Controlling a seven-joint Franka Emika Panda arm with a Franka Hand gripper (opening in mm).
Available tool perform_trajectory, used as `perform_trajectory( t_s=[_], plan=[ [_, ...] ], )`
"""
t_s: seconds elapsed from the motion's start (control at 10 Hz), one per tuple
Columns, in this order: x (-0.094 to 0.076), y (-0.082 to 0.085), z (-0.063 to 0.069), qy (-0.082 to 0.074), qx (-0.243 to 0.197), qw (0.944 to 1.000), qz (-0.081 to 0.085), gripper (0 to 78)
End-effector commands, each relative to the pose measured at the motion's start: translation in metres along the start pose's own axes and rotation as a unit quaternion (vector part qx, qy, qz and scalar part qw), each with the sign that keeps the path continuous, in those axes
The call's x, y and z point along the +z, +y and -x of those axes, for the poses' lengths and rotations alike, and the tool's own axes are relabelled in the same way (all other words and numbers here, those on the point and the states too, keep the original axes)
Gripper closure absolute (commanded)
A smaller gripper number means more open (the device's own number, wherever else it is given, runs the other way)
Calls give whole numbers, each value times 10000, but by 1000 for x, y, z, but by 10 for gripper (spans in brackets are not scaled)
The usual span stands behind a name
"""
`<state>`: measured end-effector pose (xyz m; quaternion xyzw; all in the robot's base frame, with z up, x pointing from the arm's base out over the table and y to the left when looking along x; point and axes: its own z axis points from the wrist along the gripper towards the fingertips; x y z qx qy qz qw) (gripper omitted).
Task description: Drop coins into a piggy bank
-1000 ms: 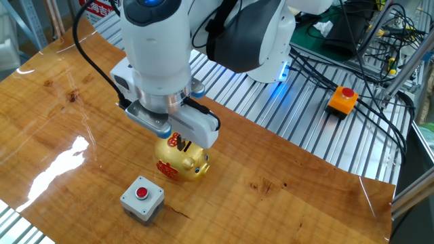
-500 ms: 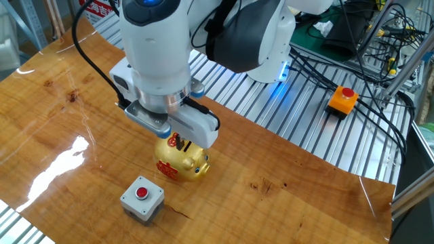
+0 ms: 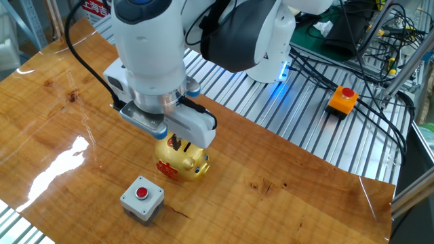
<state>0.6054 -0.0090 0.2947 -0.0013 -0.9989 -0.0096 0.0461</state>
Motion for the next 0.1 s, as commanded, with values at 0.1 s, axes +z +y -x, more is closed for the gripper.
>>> perform_trajectory(
  t_s=[0.1],
  plan=[
    [-3, -1, 3, -13, -17, 10000, -13, 763]
  ],
)
